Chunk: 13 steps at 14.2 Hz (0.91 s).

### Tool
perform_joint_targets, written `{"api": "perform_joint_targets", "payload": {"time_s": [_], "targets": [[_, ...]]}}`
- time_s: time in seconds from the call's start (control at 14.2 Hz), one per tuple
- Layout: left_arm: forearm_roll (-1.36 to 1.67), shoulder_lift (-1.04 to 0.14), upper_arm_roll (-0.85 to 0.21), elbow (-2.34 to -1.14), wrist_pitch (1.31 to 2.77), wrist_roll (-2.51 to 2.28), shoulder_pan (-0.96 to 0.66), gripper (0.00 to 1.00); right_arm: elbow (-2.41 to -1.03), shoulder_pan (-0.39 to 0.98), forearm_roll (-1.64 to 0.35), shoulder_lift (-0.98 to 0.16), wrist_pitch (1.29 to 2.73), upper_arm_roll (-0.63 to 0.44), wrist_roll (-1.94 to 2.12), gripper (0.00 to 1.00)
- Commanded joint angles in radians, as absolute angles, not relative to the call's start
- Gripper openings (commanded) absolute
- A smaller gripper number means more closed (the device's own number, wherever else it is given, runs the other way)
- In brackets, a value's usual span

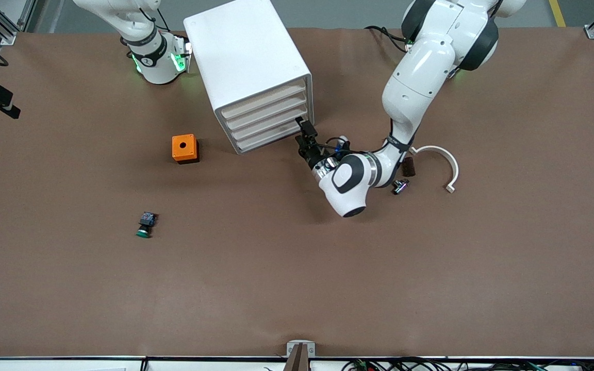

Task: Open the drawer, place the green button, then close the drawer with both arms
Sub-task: 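Hook the left gripper onto the drawer front of the cabinet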

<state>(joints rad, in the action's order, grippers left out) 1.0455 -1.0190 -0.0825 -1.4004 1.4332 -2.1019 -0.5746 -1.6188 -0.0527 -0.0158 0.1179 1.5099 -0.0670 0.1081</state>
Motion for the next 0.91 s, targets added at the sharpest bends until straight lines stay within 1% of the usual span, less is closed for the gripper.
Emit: {"api": "perform_joint_targets", "payload": {"time_s": [0.0,0.14,0.28,0.42,0.56,0.7,0.84], "targets": [[1.066,-1.032,-0.078,-1.379,1.402,-2.125,-0.595,0.81,-1.598,-0.058,-0.003,0.107,1.499,-0.064,0.117,1.00],[1.065,-1.032,-0.080,-1.379,1.401,-2.125,-0.603,0.72,-1.598,-0.058,-0.003,0.107,1.499,-0.064,0.117,1.00],[1.065,-1.032,-0.078,-1.379,1.401,-2.125,-0.615,0.61,-1.598,-0.061,-0.003,0.107,1.499,-0.064,0.117,1.00],[1.066,-1.040,-0.083,-1.379,1.399,-2.125,-0.624,0.54,-1.598,-0.064,-0.002,0.107,1.499,-0.066,0.117,1.00],[1.080,-1.051,-0.089,-1.379,1.391,-2.123,-0.626,0.49,-1.598,-0.064,-0.003,0.106,1.499,-0.067,0.112,1.00],[1.077,-1.052,-0.101,-1.379,1.378,-2.125,-0.635,0.47,-1.598,-0.064,-0.003,0.106,1.497,-0.067,0.117,1.00],[1.078,-1.052,-0.109,-1.379,1.359,-2.125,-0.640,0.34,-1.600,-0.066,-0.003,0.106,1.496,-0.067,0.109,1.00]]}}
